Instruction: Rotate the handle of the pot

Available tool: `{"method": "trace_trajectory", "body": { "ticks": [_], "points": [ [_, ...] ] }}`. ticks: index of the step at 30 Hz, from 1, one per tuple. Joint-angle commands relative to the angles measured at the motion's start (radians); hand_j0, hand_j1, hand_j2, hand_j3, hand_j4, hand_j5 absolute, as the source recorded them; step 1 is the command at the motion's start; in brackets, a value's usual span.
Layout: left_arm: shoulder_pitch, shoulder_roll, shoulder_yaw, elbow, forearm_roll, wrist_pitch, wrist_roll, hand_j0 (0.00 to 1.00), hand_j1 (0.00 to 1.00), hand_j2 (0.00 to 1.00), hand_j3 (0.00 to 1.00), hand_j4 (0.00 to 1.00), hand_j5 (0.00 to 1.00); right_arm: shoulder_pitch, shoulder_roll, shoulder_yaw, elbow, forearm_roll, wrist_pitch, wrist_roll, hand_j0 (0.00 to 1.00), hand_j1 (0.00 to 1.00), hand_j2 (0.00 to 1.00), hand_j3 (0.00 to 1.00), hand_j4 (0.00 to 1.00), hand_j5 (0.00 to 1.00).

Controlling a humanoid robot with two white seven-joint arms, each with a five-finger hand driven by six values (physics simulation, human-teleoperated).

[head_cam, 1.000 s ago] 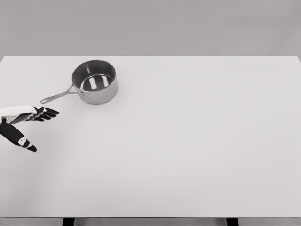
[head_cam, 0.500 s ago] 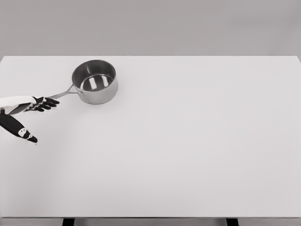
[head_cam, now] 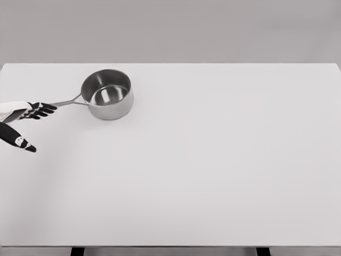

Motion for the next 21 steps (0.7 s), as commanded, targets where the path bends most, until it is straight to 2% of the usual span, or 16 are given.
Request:
{"method": "trace_trajectory", "body": {
  "ticks": [1, 11, 15, 21],
  "points": [
    [0.0, -0.001, 0.001, 0.014, -0.004, -0.001, 0.0, 1.0, 1.0, 1.0, 1.0, 1.0, 1.0, 0.0, 0.0, 0.001, -0.001, 0.0, 0.0, 0.0, 1.0, 1.0, 1.0, 1.0, 1.0, 1.0],
    [0.002, -0.001, -0.004, -0.012, -0.012, -0.008, 0.0, 1.0, 1.0, 1.0, 1.0, 1.0, 1.0, 0.0, 0.0, 0.0, 0.001, 0.0, 0.0, 0.0, 1.0, 1.0, 1.0, 1.0, 1.0, 1.0],
    [0.006, -0.006, -0.01, -0.055, -0.053, -0.007, 0.0, 1.0, 1.0, 1.0, 1.0, 1.0, 1.0, 0.0, 0.0, 0.001, 0.001, 0.0, 0.0, 0.0, 1.0, 1.0, 1.0, 1.0, 1.0, 1.0],
    [0.002, -0.037, -0.01, -0.043, -0.091, 0.001, 0.0, 1.0, 1.0, 1.0, 1.0, 1.0, 1.0, 0.0, 0.0, 0.001, 0.001, 0.0, 0.0, 0.0, 1.0, 1.0, 1.0, 1.0, 1.0, 1.0]
  ]
}}
